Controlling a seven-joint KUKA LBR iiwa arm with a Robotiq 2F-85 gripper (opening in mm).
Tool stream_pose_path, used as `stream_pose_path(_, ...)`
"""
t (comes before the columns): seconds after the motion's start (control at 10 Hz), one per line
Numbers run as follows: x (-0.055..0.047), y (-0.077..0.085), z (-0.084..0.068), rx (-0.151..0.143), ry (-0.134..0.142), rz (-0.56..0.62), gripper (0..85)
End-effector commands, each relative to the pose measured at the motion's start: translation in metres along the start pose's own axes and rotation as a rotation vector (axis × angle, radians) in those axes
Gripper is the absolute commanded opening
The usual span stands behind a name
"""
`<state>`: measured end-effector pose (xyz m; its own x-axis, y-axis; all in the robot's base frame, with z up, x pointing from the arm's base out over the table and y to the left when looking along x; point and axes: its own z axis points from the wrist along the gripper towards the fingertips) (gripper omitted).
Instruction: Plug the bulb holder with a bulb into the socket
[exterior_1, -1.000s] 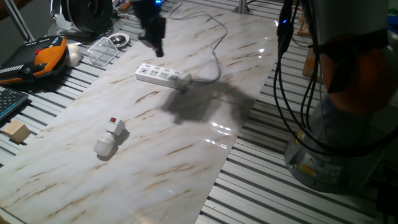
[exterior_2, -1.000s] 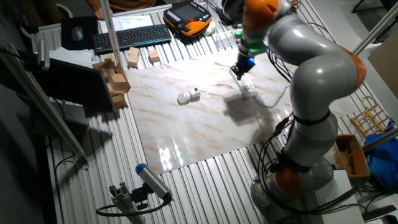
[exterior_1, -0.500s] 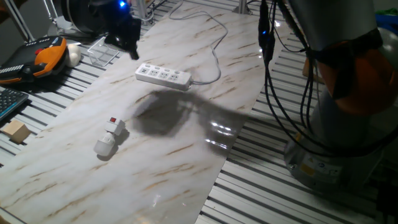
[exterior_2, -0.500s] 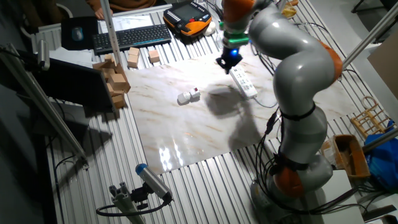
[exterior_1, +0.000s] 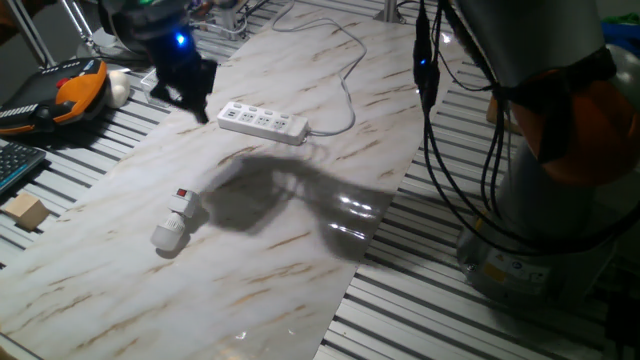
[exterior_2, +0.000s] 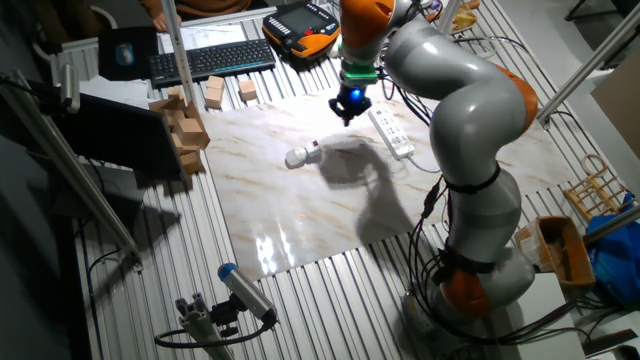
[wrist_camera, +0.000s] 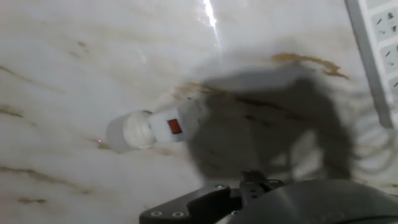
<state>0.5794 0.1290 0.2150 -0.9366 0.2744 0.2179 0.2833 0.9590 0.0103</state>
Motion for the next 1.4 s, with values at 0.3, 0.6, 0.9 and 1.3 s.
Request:
stream_pose_path(0.3, 0.013, 0.053, 0.016, -0.166, -0.05, 0.746, 34.0)
stream_pose_path(0.6, 0.016, 0.069, 0.034, -0.177, -0.169, 0.952, 51.0)
stream_pose_path(0.9, 0.01, 0.073, 0.044, -0.228, -0.202, 1.112, 51.0)
stream_pose_path(1.3, 0.001, 0.074, 0.054, -0.258, -0.249, 1.263, 51.0)
